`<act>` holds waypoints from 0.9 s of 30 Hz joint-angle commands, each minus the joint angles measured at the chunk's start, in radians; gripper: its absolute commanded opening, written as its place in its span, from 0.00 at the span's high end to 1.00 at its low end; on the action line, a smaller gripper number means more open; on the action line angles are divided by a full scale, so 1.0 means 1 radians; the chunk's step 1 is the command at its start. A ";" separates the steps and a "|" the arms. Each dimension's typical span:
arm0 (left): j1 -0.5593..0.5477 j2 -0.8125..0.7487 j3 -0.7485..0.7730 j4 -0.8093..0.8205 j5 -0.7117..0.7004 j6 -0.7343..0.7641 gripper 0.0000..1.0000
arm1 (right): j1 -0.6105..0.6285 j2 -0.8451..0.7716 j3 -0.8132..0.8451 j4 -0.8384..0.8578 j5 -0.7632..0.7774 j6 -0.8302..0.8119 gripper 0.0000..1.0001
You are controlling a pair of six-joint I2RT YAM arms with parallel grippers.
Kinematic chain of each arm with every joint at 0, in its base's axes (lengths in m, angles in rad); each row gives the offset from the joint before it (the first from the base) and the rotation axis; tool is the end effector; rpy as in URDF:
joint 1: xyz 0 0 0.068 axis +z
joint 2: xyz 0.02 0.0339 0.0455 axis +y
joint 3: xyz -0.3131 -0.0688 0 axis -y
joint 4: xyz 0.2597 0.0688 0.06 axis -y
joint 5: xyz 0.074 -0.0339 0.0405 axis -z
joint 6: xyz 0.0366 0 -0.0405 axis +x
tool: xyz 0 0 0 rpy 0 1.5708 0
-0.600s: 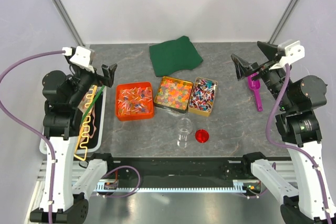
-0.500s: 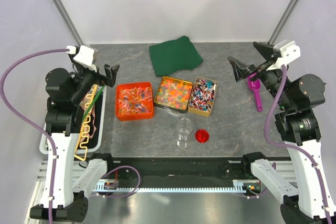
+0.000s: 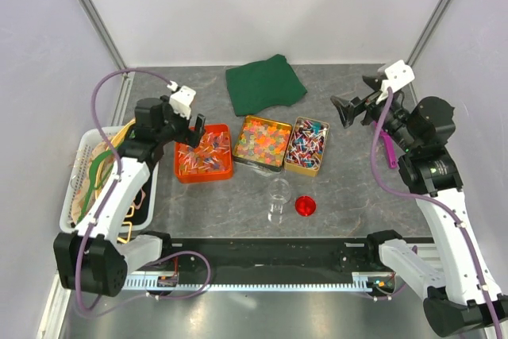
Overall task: Pack the candies
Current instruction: Move the storage box to the center of the board.
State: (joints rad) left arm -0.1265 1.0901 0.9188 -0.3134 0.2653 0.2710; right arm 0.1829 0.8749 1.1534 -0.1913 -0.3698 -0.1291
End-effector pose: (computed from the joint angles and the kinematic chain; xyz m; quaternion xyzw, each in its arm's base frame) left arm 0.2350 -0.0396 0.3550 0.2346 0.8184 -0.0760 0.5190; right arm 0.1551 0.0421 0.4923 -0.2371 0.6350 0.1437 0.7211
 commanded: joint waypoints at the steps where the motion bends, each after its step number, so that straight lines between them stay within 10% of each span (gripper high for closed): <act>1: -0.064 0.099 0.035 0.120 -0.086 0.079 0.08 | -0.003 -0.010 -0.038 0.029 -0.026 -0.021 0.02; 27: -0.087 0.672 0.258 0.151 -0.136 -0.102 0.12 | -0.003 0.015 -0.181 0.095 -0.027 -0.021 0.02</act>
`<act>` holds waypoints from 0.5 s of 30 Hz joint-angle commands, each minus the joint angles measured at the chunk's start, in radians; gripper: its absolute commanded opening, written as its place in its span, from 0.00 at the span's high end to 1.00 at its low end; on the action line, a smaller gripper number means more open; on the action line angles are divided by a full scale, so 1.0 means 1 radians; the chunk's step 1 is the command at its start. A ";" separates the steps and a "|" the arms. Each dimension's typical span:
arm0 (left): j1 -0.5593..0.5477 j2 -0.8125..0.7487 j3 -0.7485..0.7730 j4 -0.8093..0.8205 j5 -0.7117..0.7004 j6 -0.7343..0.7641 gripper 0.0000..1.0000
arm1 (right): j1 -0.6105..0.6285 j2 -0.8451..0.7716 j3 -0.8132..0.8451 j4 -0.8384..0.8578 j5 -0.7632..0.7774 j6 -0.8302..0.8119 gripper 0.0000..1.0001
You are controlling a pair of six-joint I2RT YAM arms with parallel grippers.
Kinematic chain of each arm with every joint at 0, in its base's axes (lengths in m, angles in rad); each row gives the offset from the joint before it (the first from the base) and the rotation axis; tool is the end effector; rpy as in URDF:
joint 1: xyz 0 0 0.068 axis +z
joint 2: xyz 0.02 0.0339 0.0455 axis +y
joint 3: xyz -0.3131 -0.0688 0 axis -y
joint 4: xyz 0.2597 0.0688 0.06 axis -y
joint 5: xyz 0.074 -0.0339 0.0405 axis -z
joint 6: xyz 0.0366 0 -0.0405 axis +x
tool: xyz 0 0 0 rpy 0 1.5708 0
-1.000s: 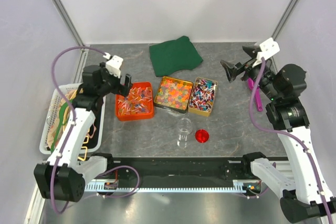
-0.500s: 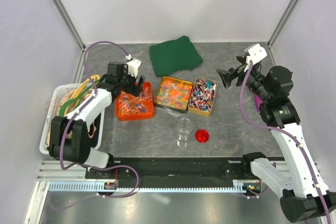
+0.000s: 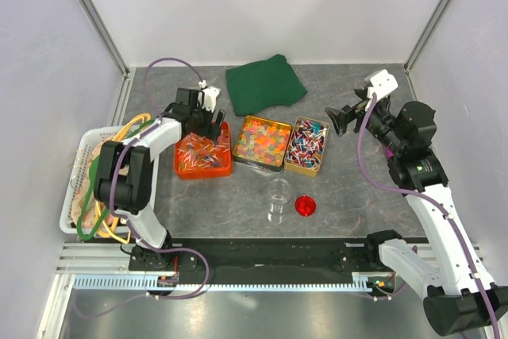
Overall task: Pack the candies
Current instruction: Move the storage box to the center of the board.
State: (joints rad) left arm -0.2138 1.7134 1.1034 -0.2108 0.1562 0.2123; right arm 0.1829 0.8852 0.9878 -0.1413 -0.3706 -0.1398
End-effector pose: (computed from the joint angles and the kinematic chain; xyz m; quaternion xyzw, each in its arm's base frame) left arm 0.3768 -0.0876 0.2432 0.2241 0.9007 -0.0729 0.3651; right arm 0.1765 0.0461 0.4380 -0.2399 0.6786 0.1474 0.6784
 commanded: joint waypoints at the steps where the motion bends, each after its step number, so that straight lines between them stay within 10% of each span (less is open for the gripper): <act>1: 0.001 0.073 0.081 0.051 -0.033 -0.050 0.12 | -0.003 0.006 -0.015 0.046 -0.028 -0.011 0.02; 15: 0.008 0.270 0.305 0.074 -0.153 -0.022 0.12 | -0.005 0.058 -0.017 0.032 -0.053 -0.018 0.02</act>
State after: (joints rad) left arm -0.2131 1.9232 1.2881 -0.2012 0.0620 0.1909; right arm 0.1829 0.9329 0.9707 -0.1310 -0.3882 -0.1474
